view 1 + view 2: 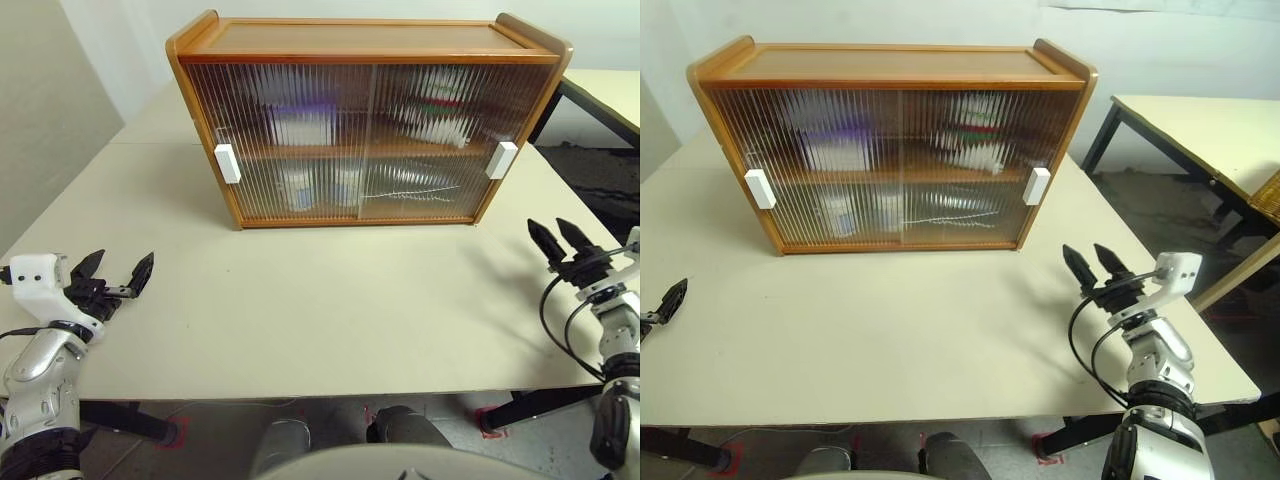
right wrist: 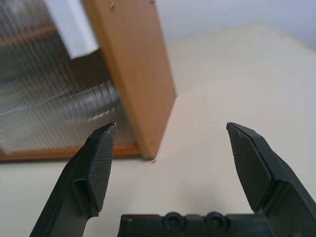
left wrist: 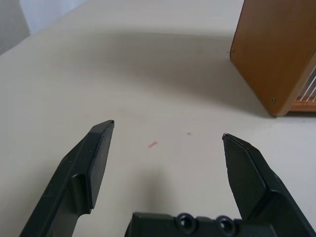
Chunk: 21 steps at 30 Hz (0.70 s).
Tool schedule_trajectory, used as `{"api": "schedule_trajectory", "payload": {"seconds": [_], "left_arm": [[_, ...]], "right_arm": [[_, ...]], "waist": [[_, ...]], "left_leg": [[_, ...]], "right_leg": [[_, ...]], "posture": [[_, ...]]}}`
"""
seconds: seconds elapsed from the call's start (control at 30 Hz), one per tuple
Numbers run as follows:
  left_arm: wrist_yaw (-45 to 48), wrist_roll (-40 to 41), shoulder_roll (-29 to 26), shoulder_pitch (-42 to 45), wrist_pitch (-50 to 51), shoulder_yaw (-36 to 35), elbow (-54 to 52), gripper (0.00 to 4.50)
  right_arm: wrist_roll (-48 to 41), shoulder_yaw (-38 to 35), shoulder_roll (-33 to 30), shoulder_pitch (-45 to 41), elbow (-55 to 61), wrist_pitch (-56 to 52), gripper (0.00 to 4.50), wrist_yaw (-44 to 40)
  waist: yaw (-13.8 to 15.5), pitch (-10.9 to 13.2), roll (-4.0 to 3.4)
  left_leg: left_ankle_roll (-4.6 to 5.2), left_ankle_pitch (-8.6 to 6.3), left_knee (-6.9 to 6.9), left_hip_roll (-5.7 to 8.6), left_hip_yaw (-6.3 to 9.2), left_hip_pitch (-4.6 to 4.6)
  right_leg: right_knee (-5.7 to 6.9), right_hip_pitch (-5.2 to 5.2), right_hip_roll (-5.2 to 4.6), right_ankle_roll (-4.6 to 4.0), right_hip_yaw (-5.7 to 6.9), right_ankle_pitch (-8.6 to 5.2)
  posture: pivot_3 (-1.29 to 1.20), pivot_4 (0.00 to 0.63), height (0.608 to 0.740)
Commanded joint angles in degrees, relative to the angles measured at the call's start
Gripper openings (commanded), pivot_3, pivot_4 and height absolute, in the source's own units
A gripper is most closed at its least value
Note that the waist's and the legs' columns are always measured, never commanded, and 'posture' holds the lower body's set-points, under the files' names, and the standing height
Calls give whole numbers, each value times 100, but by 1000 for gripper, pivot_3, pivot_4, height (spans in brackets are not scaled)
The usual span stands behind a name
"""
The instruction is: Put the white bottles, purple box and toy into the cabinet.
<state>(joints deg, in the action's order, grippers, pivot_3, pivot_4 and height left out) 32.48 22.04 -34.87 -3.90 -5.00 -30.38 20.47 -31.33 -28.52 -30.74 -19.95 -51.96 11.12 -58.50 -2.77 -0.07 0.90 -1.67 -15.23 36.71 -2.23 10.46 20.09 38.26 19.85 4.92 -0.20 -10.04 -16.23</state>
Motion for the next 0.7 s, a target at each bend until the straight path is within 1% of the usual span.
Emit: {"api": "schedule_trajectory", "payload": {"seconds": [0.03,0.17,0.33,0.57,0.7], "left_arm": [[98,-26,-174,150,-21,-42,264,4500],[201,-59,-343,501,-176,-5,677,4500],[236,-138,-337,903,-373,133,985,4500],[152,-191,-246,1147,-284,352,790,4500],[150,-216,-218,1248,-288,390,862,4500]], "right_arm": [[64,15,100,-11,-10,153,4470,15],[120,20,104,-107,-203,292,4470,37],[113,-23,95,-206,-464,395,4470,28],[165,40,146,-156,-569,448,4470,-65],[160,31,166,-165,-566,467,4470,-63]], "waist": [[8,1,0],[31,1,3],[38,1,3],[75,2,4],[94,2,9]], "left_leg": [[0,0,0,1,0,-8],[-2,0,1,-6,3,-22],[-3,-1,1,-13,7,-22],[-3,-1,0,-8,-3,-19],[-2,0,6,-3,-13,-29]], "right_leg": [[0,-8,0,-1,-1,1],[1,-16,-2,-17,-8,9],[1,-11,-6,-32,-15,18],[0,-12,-4,-23,-2,9],[0,-27,-1,-5,-3,10]], "posture": [[-30,0,740],[-25,0,740],[-24,0,740],[-4,0,740],[-16,0,740]]}}
